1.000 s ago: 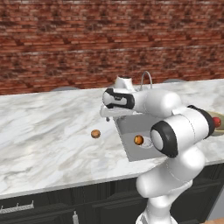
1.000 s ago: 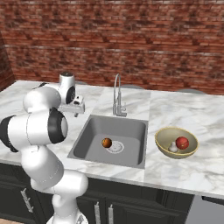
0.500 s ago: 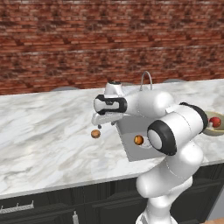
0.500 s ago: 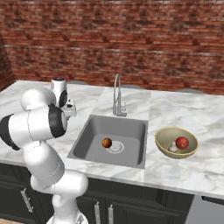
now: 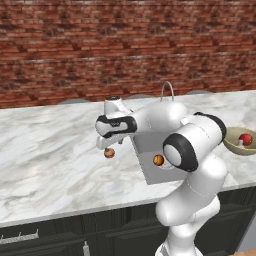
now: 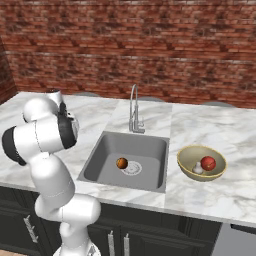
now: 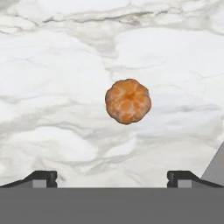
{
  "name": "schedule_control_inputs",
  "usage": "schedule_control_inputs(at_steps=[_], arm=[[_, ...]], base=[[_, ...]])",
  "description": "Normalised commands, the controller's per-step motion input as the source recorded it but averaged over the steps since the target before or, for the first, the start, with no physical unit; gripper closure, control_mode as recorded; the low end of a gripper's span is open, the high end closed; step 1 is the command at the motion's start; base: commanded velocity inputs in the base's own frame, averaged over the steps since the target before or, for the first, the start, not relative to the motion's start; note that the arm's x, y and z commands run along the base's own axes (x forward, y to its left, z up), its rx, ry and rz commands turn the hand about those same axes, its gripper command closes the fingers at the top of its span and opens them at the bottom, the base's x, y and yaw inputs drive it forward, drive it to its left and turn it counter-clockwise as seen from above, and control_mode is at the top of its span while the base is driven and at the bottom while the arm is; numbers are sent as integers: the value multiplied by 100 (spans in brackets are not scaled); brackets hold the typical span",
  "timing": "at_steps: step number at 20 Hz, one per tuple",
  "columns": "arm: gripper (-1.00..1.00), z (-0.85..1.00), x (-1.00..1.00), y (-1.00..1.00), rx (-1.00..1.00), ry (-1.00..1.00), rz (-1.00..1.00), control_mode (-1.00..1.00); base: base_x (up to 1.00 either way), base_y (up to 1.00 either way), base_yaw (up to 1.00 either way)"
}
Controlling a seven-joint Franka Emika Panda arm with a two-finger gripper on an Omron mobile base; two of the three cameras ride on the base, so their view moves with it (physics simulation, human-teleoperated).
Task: There is a mixed pile of frozen fruits and vegetables on the counter. Locate all the frozen vegetables and place the items in a bowl on the counter. Take all the frozen fruits and defrost them in a running sink.
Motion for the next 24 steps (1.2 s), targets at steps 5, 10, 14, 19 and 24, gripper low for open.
schedule_control_inputs(at_steps=[5,10,14,19,24], arm=[[-100,-9,8,7,-7,0,13,-100],[-100,-22,22,-20,0,0,13,-100],[-100,-26,26,-4,1,0,9,-100],[-100,-12,5,22,0,0,2,-100],[-100,-12,0,8,0,0,0,-100]], base=[[0,0,0],[0,0,0],[0,0,0],[0,0,0],[0,0,0]])
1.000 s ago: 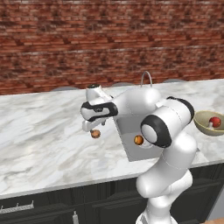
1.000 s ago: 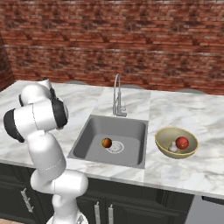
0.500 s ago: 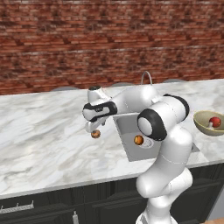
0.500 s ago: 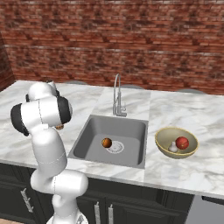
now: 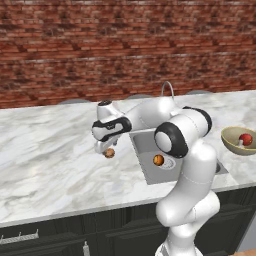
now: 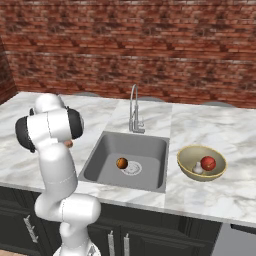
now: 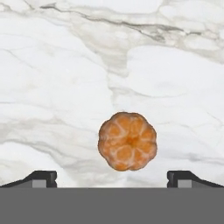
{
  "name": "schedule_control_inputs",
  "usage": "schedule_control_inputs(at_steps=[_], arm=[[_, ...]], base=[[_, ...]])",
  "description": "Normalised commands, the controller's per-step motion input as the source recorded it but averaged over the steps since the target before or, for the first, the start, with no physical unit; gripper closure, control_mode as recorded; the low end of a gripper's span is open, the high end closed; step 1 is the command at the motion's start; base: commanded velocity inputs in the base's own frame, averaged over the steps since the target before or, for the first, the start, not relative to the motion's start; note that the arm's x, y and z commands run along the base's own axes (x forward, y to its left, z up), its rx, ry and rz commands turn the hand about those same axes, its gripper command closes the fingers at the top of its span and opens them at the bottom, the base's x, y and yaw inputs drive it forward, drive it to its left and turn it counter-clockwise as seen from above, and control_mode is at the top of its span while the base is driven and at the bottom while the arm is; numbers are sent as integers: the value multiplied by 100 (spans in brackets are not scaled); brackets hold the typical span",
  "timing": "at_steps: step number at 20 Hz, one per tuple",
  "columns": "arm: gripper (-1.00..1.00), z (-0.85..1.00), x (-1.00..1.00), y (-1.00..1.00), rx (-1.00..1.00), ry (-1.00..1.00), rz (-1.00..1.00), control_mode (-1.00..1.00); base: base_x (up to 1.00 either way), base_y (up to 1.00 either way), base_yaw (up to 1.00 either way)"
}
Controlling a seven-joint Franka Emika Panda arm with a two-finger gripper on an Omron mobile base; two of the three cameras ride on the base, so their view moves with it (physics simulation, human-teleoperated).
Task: There is a mixed pile of frozen fruits and vegetables on the counter. Locate all the frozen vegetables and place the items in a bowl on the counter. Take all the frozen fruits and defrost them in a running sink.
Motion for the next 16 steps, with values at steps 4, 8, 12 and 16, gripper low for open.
schedule_control_inputs(at_steps=[4,8,12,16], arm=[[-100,-25,11,0,0,0,0,-100],[-100,-26,18,0,0,0,1,-100],[-100,-24,15,0,0,0,2,-100],[-100,-25,0,0,0,0,0,-100]], base=[[0,0,0],[0,0,0],[0,0,0],[0,0,0]])
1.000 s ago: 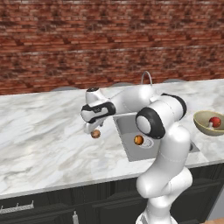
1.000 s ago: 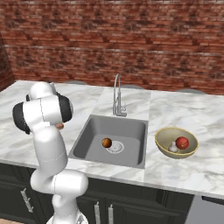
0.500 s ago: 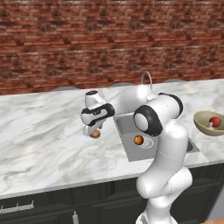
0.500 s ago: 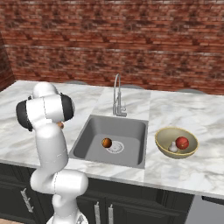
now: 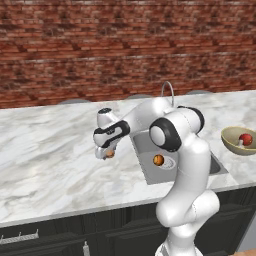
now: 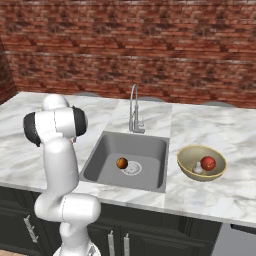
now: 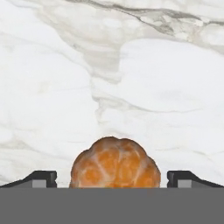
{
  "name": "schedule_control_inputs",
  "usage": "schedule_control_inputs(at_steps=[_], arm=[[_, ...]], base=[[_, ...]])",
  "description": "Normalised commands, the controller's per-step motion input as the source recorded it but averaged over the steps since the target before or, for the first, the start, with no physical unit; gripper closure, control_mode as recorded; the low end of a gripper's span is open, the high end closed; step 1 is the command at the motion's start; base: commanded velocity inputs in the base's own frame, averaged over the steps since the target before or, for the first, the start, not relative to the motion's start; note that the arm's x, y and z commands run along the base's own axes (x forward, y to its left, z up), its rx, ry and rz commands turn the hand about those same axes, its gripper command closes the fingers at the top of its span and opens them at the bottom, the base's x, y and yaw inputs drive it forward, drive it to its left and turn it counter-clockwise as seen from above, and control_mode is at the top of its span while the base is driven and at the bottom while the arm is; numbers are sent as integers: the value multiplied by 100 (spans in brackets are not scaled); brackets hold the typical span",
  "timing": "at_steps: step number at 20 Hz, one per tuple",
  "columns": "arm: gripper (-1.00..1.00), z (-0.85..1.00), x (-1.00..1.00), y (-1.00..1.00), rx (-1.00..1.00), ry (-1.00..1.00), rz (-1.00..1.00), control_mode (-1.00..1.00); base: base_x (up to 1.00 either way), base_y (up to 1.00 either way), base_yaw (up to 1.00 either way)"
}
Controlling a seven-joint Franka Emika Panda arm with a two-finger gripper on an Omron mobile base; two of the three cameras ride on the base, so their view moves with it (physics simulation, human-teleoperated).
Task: There is a mixed pile of frozen fruits and vegetables on the counter. Locate all the frozen vegetables and place the items in a bowl on the counter. Take all the frozen fruits and defrost them in a running sink.
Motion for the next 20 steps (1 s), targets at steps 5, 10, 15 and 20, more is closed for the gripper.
schedule_control_inputs(at_steps=[5,10,15,20], arm=[[100,-23,0,0,0,0,0,-100],[100,-4,0,-5,0,0,0,-100],[100,26,-21,-65,-1,0,0,-100],[100,24,-46,-99,0,0,-2,-100]], base=[[0,0,0],[0,0,0],[0,0,0],[0,0,0]])
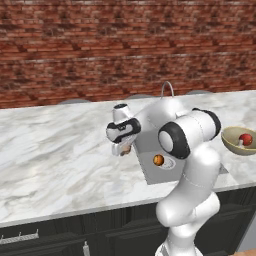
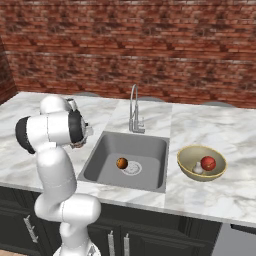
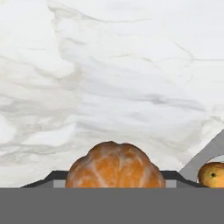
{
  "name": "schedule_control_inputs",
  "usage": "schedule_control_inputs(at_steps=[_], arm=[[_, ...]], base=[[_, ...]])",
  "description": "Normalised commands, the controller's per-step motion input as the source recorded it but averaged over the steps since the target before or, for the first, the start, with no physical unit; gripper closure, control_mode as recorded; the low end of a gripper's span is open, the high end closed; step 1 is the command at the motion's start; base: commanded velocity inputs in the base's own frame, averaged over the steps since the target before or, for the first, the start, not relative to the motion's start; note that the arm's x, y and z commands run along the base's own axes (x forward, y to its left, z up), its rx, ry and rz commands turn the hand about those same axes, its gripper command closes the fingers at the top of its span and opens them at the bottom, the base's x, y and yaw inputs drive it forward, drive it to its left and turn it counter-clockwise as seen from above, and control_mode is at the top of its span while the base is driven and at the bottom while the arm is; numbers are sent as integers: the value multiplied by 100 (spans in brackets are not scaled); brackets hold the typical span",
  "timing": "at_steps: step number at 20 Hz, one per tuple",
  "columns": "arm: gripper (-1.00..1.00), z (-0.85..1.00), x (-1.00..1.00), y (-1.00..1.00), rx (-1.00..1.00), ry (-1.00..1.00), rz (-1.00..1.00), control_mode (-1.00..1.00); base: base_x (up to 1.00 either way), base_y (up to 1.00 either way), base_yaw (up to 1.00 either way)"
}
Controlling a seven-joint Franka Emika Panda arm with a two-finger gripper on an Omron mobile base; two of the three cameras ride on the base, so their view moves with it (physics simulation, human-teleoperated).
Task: There is a mixed pile of frozen fruits and vegetables on the counter. Locate all the frozen vegetables and place the items in a bowl on the counter. Take all the frozen fruits and defrost them in a running sink.
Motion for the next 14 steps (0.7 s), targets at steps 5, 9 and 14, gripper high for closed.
schedule_control_inputs(at_steps=[5,9,14], arm=[[100,26,-43,-97,0,0,-7,-100],[100,18,-22,-96,0,0,-11,-100],[100,-18,4,-95,0,1,-16,-100]], base=[[0,0,0],[0,0,0],[0,0,0]])
